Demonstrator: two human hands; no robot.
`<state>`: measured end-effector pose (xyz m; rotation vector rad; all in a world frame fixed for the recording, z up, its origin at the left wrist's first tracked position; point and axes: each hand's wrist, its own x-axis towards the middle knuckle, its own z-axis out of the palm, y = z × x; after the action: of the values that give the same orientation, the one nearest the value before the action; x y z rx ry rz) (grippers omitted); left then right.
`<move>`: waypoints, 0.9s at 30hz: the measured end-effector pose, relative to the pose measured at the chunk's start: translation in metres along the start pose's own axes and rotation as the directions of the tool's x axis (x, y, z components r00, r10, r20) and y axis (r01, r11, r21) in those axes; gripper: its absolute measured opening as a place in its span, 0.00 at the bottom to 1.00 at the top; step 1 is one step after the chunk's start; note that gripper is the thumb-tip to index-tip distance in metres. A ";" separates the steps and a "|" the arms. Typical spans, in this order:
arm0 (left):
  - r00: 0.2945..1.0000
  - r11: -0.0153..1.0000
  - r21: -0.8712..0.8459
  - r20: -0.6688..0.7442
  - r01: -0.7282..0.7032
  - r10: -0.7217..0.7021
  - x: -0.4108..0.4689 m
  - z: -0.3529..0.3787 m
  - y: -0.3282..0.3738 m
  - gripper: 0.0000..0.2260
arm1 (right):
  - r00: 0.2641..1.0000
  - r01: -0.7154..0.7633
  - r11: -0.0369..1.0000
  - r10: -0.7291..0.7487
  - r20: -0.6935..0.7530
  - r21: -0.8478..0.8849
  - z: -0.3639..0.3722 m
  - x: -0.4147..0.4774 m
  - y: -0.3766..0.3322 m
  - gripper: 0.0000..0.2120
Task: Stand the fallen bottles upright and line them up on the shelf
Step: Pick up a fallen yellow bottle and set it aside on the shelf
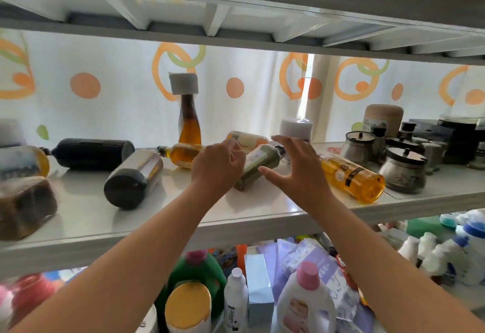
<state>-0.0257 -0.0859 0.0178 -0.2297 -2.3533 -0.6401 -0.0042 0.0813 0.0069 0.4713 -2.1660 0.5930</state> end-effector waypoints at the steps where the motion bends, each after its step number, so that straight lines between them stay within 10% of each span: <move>1: 0.999 0.999 -0.021 0.000 0.036 -0.036 -0.001 -0.003 -0.007 0.12 | 1.000 0.009 1.000 -0.010 0.015 0.014 0.007 0.004 -0.007 0.26; 27: 0.882 0.857 -0.227 0.212 0.463 -0.420 0.003 0.004 -0.077 0.18 | 0.771 -0.018 0.967 0.175 0.613 -0.255 0.124 0.100 -0.056 0.24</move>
<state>-0.0556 -0.1507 -0.0120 0.1620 -2.4798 -1.2131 -0.1111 -0.0461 0.0321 0.4736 -2.8828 0.2273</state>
